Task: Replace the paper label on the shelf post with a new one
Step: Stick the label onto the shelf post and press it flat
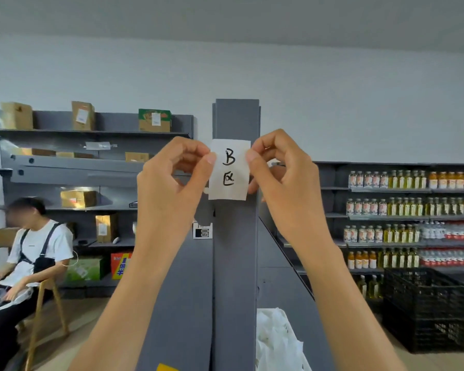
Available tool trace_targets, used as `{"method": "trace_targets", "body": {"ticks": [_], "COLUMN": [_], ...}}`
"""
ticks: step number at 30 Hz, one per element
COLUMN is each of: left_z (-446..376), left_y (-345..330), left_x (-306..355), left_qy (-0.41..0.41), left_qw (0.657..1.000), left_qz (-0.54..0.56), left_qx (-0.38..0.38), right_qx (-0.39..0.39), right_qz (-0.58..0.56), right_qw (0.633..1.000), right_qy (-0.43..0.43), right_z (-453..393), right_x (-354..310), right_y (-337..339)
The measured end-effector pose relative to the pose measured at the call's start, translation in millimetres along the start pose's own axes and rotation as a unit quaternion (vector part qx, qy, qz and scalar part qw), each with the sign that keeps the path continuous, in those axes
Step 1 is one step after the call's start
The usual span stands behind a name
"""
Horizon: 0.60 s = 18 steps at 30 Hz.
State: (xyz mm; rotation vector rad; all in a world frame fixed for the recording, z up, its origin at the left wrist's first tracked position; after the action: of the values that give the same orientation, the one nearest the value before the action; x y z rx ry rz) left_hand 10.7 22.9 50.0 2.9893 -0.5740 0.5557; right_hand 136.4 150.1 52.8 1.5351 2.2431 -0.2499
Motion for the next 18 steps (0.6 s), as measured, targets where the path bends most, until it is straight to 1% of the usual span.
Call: {"method": "trace_targets", "body": {"ticks": [4,6,15,18], "left_z": [-17.2,-22.0,-32.4,-33.5], "left_y": [-6.6,-11.6,-19.9,-21.9], "left_x": [-8.6,-12.0,-10.0,-5.5], "left_qy": [0.007,0.013,-0.012,-0.034], "left_qw": [1.0,0.999,0.997,0.996], "left_qz": [-0.029,-0.038,-0.061,-0.074], "left_qx": [-0.009,-0.021,-0.048,-0.047], "right_qx": [0.021,0.029,0.043,0.047], "right_qz": [0.109,0.144,0.154,0.165], "right_qw": [0.994,0.989,0.987,0.985], "right_qy": [0.017,0.014,0.009,0.009], "right_z": [-14.3,-18.1,-23.3,-24.6], "right_x": [-0.2,2.9,7.6,9.9], "right_y": [-2.8,-1.8,2.1,3.0]}}
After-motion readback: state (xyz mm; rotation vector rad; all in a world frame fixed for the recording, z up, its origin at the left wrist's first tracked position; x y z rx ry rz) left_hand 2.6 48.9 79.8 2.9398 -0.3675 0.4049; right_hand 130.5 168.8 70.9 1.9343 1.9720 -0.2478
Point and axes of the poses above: each hand's wrist, its own z-axis away from the middle knuckle, its own y-axis out of the back of the hand, x = y × z, the point moved 10 cm from there along -z, towards the middle knuckle
